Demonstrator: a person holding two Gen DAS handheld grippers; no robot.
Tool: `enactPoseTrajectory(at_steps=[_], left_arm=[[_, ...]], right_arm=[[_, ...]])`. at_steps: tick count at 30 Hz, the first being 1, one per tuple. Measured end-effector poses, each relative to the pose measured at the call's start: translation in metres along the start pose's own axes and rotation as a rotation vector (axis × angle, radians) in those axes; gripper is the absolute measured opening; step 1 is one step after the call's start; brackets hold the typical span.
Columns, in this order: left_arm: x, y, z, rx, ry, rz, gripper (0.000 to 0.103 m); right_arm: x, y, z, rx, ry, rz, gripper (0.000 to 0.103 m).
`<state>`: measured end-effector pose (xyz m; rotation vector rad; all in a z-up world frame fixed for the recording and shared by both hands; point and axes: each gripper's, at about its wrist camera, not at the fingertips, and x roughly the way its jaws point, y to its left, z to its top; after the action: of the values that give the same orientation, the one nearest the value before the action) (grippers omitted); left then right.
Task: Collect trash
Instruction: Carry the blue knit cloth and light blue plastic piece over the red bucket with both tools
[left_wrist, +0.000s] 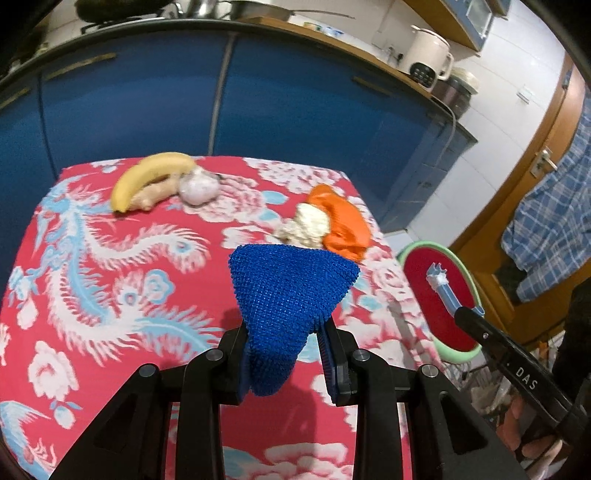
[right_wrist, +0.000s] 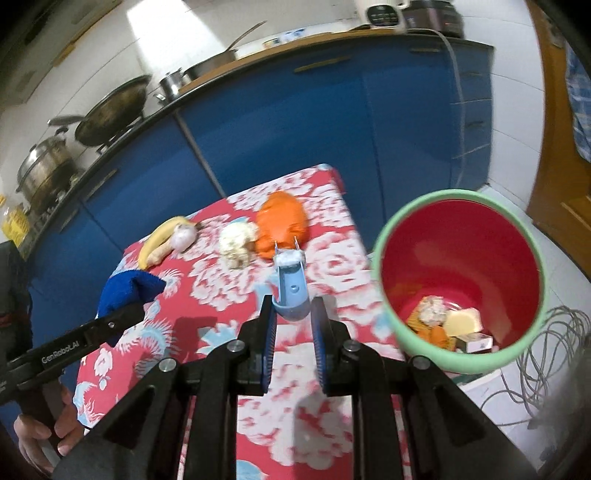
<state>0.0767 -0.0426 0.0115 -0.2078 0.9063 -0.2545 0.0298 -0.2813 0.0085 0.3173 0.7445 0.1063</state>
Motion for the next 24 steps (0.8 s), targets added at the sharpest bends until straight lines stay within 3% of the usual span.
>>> enactPoseTrajectory(at_steps=[11, 24], left_arm=[[0.017, -0.046, 0.004, 0.059, 0.041, -0.074, 0.031], [0.046, -0.082, 0.011, 0.124, 0.086, -0.092, 0.031]], right_arm=[[-0.013, -0.06, 0.0, 0.093, -0.024, -0.104, 0.021], [-0.001, -0.103, -0.004, 0.173, 0.0, -0.16, 0.022]])
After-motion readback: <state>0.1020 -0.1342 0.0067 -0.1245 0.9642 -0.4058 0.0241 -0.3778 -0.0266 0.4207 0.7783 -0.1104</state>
